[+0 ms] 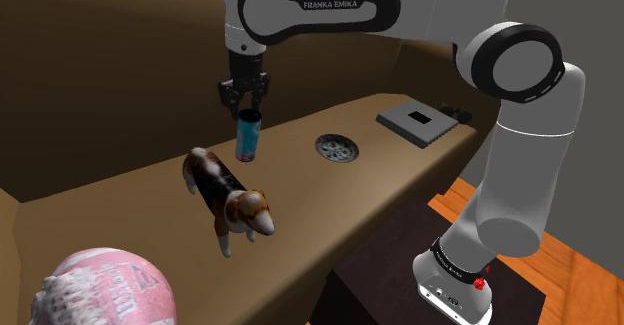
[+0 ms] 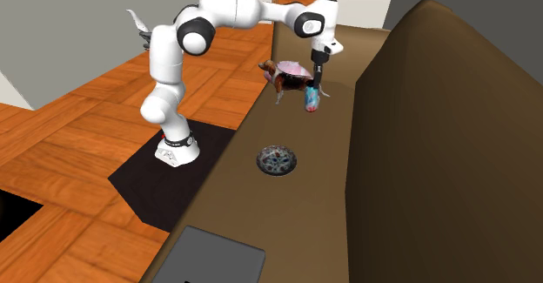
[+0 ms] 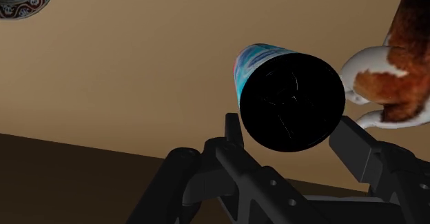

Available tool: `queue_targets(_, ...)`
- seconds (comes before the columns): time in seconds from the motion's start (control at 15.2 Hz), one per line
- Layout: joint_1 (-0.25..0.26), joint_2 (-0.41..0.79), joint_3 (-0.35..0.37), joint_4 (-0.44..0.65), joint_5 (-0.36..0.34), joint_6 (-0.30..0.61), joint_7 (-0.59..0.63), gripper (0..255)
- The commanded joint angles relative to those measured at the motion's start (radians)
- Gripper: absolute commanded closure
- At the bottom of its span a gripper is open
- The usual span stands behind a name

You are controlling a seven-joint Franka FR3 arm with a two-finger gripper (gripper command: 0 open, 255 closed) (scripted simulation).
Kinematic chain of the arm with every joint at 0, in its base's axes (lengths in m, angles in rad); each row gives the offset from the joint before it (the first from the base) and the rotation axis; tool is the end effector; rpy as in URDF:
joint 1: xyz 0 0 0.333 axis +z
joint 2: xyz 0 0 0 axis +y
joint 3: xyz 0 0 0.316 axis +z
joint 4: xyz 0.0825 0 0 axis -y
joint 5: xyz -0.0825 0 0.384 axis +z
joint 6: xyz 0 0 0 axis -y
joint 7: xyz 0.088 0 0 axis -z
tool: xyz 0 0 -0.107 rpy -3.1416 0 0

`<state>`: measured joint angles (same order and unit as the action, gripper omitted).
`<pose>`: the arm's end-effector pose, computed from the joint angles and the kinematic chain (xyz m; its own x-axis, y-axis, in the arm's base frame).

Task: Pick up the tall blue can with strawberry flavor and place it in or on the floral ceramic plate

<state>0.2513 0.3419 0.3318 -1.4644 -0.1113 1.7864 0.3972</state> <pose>0.5717 0.3301 0.4949 0.9816 0.1908 -0.0014 0.1908 -0.9816 -0.0002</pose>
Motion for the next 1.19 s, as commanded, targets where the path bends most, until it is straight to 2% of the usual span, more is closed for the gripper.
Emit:
queue_targets(0.0,0.003,0.002,0.001,0.034,0.000,-0.032,0.000,255)
queue_targets(0.13,0.005,0.004,0.001,0.062,0.000,-0.059,-0.001,255)
queue_targets(0.59,-0.114,-0.202,-0.038,-0.180,0.071,-0.010,-0.153,255)
queue_targets(1.12,-0.215,-0.376,-0.120,-0.354,0.119,-0.002,-0.343,255)
